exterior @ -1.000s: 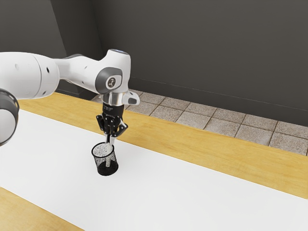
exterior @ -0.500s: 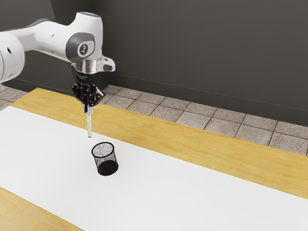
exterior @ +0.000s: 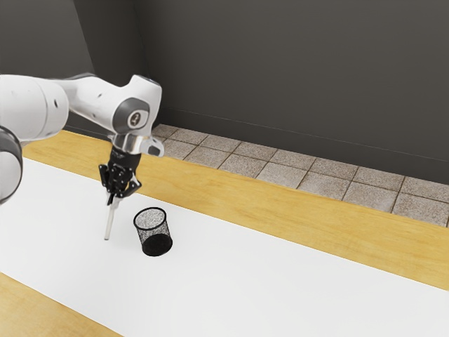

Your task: Take the marker out of the pen holder and place it to the left of the pen holder.

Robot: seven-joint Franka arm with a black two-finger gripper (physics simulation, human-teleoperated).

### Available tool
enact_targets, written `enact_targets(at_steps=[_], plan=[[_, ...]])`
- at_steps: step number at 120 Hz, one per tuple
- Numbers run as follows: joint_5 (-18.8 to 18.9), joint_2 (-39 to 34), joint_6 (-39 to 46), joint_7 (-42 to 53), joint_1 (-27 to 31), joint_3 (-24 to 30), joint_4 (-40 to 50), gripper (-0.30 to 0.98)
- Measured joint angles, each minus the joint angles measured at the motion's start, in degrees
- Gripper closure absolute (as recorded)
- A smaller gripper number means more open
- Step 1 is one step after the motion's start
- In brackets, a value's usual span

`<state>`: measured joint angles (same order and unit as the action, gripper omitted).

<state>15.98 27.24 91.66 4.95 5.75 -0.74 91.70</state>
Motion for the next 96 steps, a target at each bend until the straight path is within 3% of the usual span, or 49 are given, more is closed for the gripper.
enact_targets(at_steps=[4, 33, 62, 68, 82, 96], plan=[[0.03, 0.19, -0.08, 0.23, -0.05, 0.00, 0.00, 0.77], [-0.88, 0.49, -0.87, 2.41, 0.21, 0.04, 0.04, 0.28], [-1.51, -0.34, -1.40, 4.25, 0.27, 0.02, -0.18, 0.09], [-2.98, -4.30, -1.45, 4.82, 0.33, -0.12, -0.84, 0.07], [-9.50, -21.77, -1.72, 5.37, -0.19, -0.72, -5.17, 0.04], [-12.75, -28.08, -4.14, 5.52, -3.66, -0.61, -6.88, 0.02]])
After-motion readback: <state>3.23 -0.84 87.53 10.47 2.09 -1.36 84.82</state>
